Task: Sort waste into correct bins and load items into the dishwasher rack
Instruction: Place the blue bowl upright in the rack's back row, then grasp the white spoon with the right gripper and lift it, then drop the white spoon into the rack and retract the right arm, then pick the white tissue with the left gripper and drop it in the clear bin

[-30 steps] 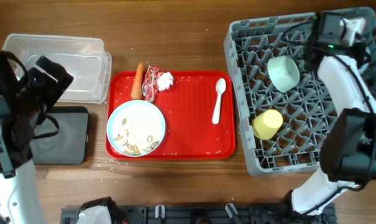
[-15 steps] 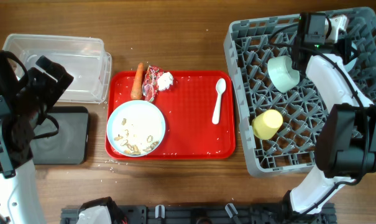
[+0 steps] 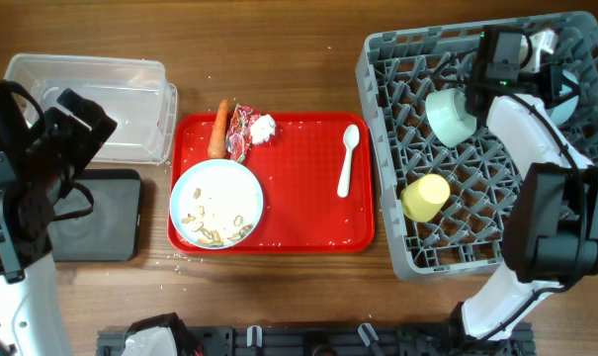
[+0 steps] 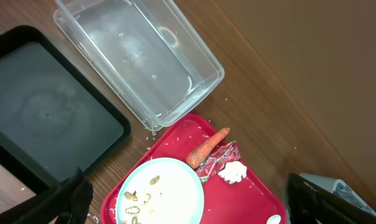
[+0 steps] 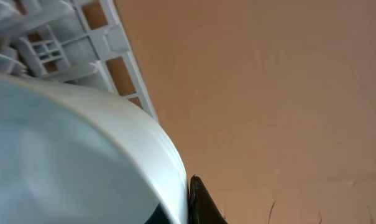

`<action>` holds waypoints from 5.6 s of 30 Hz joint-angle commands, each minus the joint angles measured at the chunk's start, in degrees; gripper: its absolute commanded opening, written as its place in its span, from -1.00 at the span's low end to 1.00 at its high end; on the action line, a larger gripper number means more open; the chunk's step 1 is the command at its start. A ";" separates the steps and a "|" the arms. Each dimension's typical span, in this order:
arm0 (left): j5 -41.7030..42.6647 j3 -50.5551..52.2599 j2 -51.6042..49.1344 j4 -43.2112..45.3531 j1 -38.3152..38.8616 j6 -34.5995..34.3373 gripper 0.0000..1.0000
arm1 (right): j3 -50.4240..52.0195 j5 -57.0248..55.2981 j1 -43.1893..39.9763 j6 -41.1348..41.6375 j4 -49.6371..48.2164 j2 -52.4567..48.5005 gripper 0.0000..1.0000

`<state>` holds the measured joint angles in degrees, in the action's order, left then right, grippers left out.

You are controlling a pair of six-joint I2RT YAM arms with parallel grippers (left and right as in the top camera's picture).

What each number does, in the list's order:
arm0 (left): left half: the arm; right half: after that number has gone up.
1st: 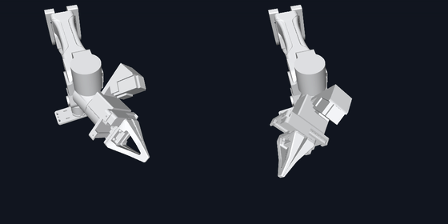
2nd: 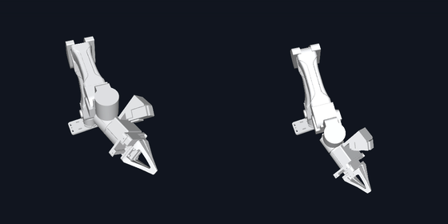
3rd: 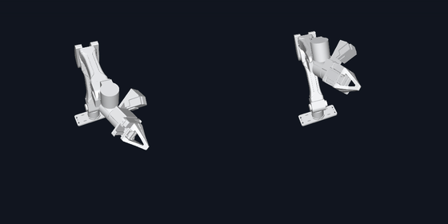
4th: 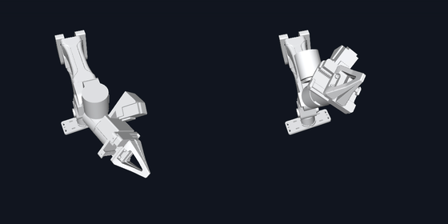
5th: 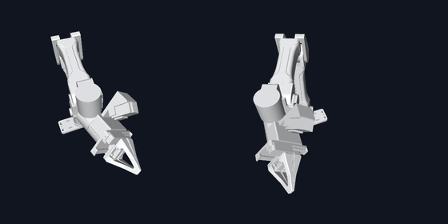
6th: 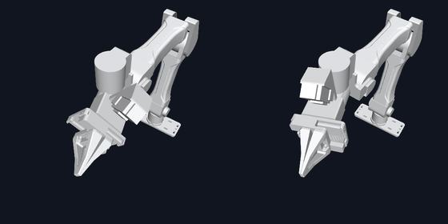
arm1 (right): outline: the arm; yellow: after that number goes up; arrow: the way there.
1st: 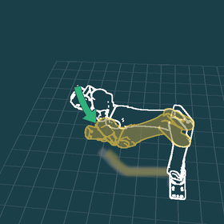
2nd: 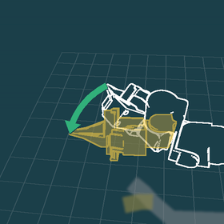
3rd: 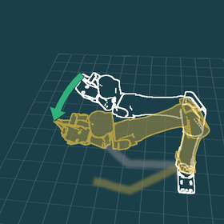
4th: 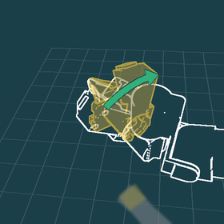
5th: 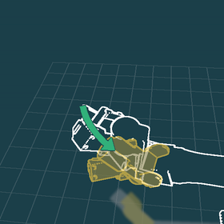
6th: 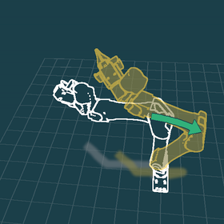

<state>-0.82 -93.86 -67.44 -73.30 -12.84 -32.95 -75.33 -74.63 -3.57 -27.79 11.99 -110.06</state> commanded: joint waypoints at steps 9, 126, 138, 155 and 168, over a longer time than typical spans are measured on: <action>-0.76 -0.28 0.04 0.17 -0.35 -0.55 1.00 | 0.74 -2.43 6.86 1.16 -2.62 0.96 0.65; -7.74 6.84 -54.01 35.52 35.26 11.72 -0.40 | 75.03 83.10 12.17 32.44 -12.63 109.42 0.99; -16.61 4.28 -31.91 27.28 18.18 9.84 -0.92 | 75.03 83.08 12.17 32.41 -12.63 109.42 0.99; -10.64 4.31 -41.00 25.24 22.77 14.75 0.64 | 75.03 83.08 12.15 32.44 -12.63 109.42 0.99; -4.17 21.79 -43.30 39.82 29.90 14.56 0.44 | 75.03 83.08 12.17 32.44 -12.63 109.42 0.99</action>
<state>-5.43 -75.26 -108.97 -37.45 16.01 -18.85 -0.36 7.70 8.80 3.84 -0.47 -1.21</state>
